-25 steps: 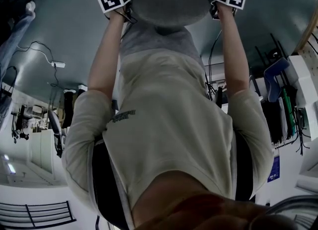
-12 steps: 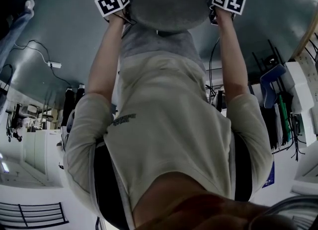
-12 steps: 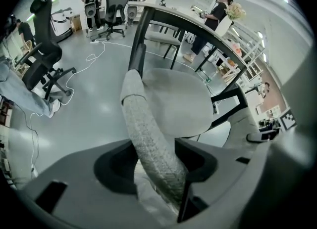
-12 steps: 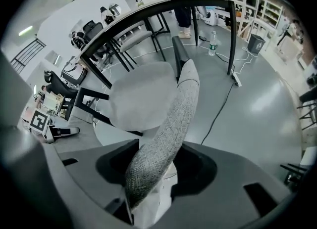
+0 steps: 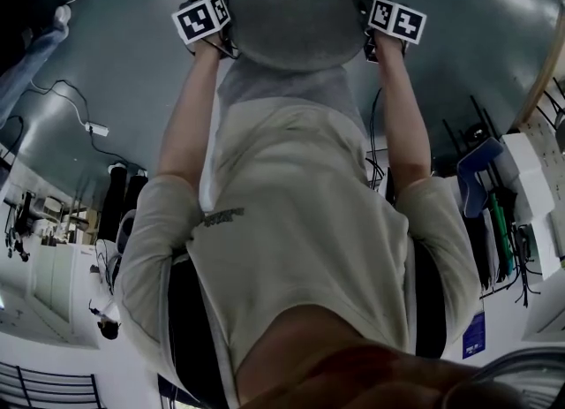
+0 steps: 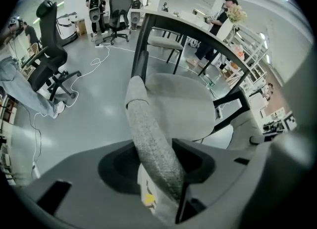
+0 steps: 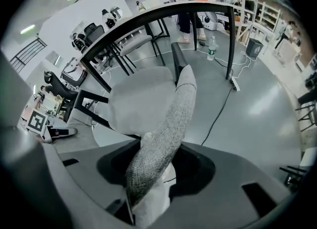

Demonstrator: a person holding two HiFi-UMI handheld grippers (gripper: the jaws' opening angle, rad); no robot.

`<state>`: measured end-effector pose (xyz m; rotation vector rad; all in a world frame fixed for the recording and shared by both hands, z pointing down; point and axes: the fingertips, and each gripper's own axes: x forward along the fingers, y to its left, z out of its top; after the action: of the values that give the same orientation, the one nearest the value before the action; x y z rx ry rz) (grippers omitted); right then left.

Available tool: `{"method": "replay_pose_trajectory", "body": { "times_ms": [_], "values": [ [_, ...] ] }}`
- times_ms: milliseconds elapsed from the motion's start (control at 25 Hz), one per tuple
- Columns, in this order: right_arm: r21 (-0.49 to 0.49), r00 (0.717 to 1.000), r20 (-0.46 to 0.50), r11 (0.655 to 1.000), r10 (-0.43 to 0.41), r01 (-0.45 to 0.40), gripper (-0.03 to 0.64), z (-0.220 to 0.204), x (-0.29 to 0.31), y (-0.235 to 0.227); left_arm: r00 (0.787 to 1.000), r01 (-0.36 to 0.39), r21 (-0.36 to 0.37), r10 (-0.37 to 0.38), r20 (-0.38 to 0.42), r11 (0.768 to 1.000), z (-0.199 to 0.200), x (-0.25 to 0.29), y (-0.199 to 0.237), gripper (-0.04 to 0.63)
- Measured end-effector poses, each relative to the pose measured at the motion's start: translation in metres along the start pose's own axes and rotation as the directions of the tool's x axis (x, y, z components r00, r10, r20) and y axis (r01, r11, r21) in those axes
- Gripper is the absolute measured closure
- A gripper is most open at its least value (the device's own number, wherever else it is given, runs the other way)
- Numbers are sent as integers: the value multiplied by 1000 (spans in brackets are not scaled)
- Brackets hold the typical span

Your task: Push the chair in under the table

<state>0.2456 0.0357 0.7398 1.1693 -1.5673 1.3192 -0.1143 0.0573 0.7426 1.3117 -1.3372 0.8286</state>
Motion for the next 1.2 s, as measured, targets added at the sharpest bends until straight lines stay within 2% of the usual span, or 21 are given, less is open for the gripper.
{"method": "replay_pose_trajectory", "body": {
  "times_ms": [160, 440, 840, 1200],
  "values": [
    [2, 1000, 31, 1000, 1, -1, 422, 25, 2, 0, 1000, 0, -35, 1, 28, 999, 16, 3, -1, 410],
    [-27, 999, 41, 1000, 1, 0, 422, 72, 13, 10, 999, -4, -50, 7, 49, 999, 55, 12, 6, 413],
    [-14, 999, 46, 1000, -6, 6, 422, 124, 22, 15, 998, 3, -42, 0, 66, 999, 115, 23, 4, 414],
    [-16, 999, 49, 1000, -3, 4, 419, 165, 27, 10, 998, 4, -44, -1, 70, 999, 152, 33, -7, 413]
  ]
}}
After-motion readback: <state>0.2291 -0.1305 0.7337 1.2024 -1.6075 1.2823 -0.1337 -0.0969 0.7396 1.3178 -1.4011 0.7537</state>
